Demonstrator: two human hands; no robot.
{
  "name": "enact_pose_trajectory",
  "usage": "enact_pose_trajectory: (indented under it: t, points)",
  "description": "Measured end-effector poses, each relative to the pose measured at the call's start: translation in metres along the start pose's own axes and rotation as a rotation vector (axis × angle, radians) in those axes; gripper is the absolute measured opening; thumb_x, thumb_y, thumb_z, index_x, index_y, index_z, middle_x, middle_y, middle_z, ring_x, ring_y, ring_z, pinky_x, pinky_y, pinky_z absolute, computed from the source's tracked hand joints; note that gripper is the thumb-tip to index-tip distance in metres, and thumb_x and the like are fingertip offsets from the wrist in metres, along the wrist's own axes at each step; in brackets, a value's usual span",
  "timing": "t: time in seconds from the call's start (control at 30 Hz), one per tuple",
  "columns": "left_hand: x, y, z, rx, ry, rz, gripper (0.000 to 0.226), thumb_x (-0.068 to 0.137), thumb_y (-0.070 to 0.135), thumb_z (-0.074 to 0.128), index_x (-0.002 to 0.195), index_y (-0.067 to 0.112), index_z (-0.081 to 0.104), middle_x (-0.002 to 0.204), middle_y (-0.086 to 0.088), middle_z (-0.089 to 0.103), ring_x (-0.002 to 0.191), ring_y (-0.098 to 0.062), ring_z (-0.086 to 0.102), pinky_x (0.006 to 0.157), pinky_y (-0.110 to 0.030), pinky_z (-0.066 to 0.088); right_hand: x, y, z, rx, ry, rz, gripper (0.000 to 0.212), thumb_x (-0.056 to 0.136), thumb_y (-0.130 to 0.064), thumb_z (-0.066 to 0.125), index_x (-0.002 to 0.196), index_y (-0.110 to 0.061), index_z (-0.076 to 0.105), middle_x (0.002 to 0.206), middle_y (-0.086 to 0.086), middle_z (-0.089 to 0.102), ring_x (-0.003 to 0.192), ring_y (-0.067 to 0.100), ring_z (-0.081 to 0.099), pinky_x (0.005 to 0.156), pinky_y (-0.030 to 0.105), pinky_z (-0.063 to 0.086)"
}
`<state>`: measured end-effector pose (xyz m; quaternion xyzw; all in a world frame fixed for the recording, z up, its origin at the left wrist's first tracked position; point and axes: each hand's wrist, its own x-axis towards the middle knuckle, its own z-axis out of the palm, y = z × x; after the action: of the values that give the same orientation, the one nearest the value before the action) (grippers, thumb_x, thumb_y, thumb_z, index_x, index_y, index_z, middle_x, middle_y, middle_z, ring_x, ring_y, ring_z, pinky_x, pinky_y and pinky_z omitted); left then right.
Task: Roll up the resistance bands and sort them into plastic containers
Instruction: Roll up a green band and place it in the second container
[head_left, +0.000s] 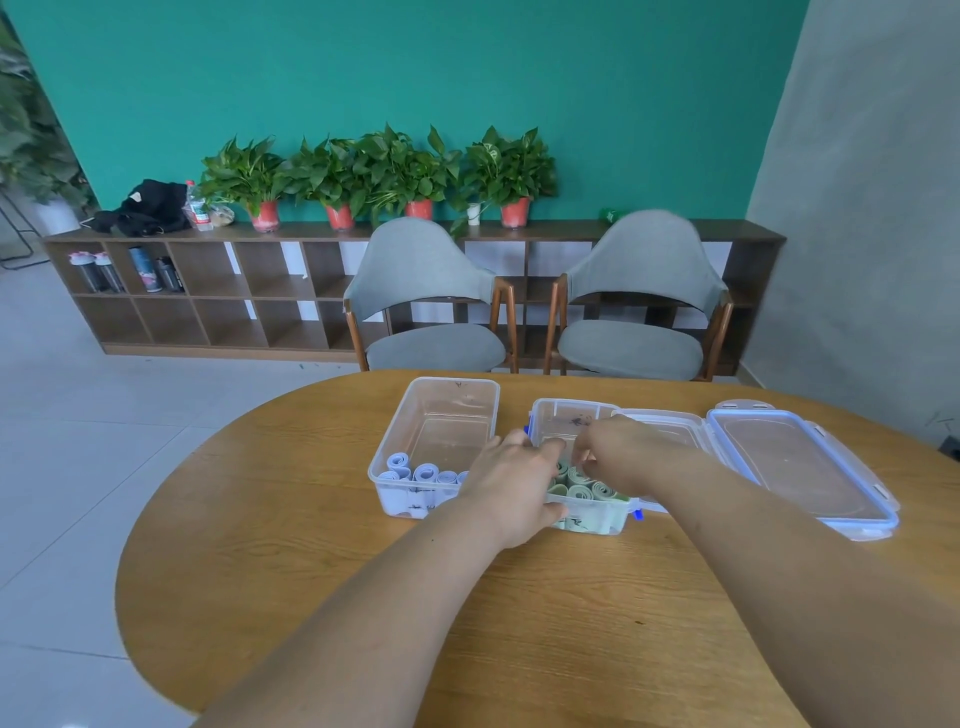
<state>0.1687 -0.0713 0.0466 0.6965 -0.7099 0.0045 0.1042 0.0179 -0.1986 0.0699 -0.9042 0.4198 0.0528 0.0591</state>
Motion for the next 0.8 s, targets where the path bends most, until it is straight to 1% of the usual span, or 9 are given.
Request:
enact_pose_trajectory:
  t: [0.07,0.13,0.2,0.27,0.33,0.4,0.53,0.67,0.8]
  points:
    - [0.0,0.0,0.001,-0.006,-0.002,-0.004,0.065,0.089,0.051,0.075,0.142,0.028,0.047,0.129,0.005,0.065,0.123,-0.024,0.048,0.105,-0.042,0.045,0.0,-0.002,0.001,-0.006,0.011,0.014,0.026,0.098,-0.019,0.061,0.113,-0.034,0.075,0.117,0.004,0.064,0.089,0.024,0.07,0.084,0.039,0.062]
    - [0.0,0.001,0.0,-0.006,0.006,0.004,0.064,0.09,0.049,0.074,0.143,0.026,0.047,0.129,0.006,0.066,0.124,-0.023,0.047,0.106,-0.042,0.043,-0.001,-0.004,0.003,-0.028,0.031,0.027,0.028,0.097,-0.016,0.063,0.115,-0.033,0.075,0.113,0.0,0.067,0.086,0.02,0.07,0.083,0.037,0.063]
    - [-0.001,0.002,0.0,0.002,0.015,0.017,0.062,0.092,0.048,0.073,0.143,0.024,0.047,0.13,0.007,0.067,0.126,-0.022,0.045,0.106,-0.042,0.042,-0.002,-0.004,0.007,-0.055,0.046,0.035,0.029,0.097,-0.017,0.064,0.117,-0.033,0.075,0.11,-0.003,0.069,0.088,0.019,0.07,0.084,0.037,0.062]
    - [-0.002,0.003,0.0,0.009,0.013,0.016,0.062,0.093,0.047,0.073,0.144,0.023,0.047,0.13,0.006,0.068,0.127,-0.022,0.044,0.107,-0.042,0.042,-0.003,-0.003,0.008,-0.063,0.061,0.038,0.029,0.098,-0.019,0.063,0.12,-0.035,0.074,0.113,-0.003,0.07,0.092,0.019,0.07,0.085,0.037,0.062]
    - [-0.002,0.004,-0.001,0.009,0.004,0.005,0.063,0.093,0.047,0.073,0.145,0.024,0.047,0.128,0.004,0.067,0.126,-0.023,0.045,0.107,-0.042,0.042,-0.003,-0.003,0.007,-0.043,0.056,0.043,0.029,0.099,-0.021,0.062,0.122,-0.034,0.074,0.114,-0.002,0.069,0.092,0.019,0.071,0.086,0.037,0.062]
    - [-0.003,0.004,-0.001,0.003,-0.003,-0.006,0.065,0.091,0.048,0.074,0.144,0.026,0.046,0.128,0.003,0.066,0.125,-0.024,0.046,0.107,-0.043,0.044,-0.003,-0.004,0.005,-0.018,0.046,0.049,0.029,0.1,-0.02,0.062,0.124,-0.033,0.073,0.117,0.0,0.068,0.09,0.019,0.07,0.086,0.037,0.062]
    - [-0.002,0.003,-0.003,-0.013,0.013,-0.016,0.064,0.089,0.049,0.076,0.143,0.028,0.047,0.127,0.005,0.066,0.125,-0.023,0.047,0.105,-0.043,0.045,-0.003,-0.003,0.002,0.015,0.029,0.048,0.032,0.1,-0.017,0.061,0.127,-0.032,0.072,0.124,0.0,0.067,0.093,0.019,0.071,0.087,0.035,0.062]
    - [-0.004,0.003,-0.009,-0.012,0.018,-0.011,0.065,0.091,0.046,0.075,0.146,0.025,0.047,0.129,0.006,0.067,0.127,-0.022,0.045,0.106,-0.042,0.044,-0.008,-0.002,-0.001,0.03,0.03,0.037,0.033,0.102,-0.018,0.058,0.13,-0.031,0.07,0.123,0.001,0.066,0.093,0.02,0.07,0.085,0.034,0.06]
    - [-0.008,0.003,-0.016,-0.008,0.0,-0.027,0.066,0.091,0.048,0.074,0.146,0.026,0.046,0.129,0.003,0.065,0.128,-0.024,0.045,0.106,-0.043,0.045,-0.013,-0.004,-0.005,0.038,0.037,0.022,0.033,0.102,-0.022,0.058,0.13,-0.034,0.069,0.121,0.001,0.067,0.091,0.02,0.07,0.081,0.033,0.061]
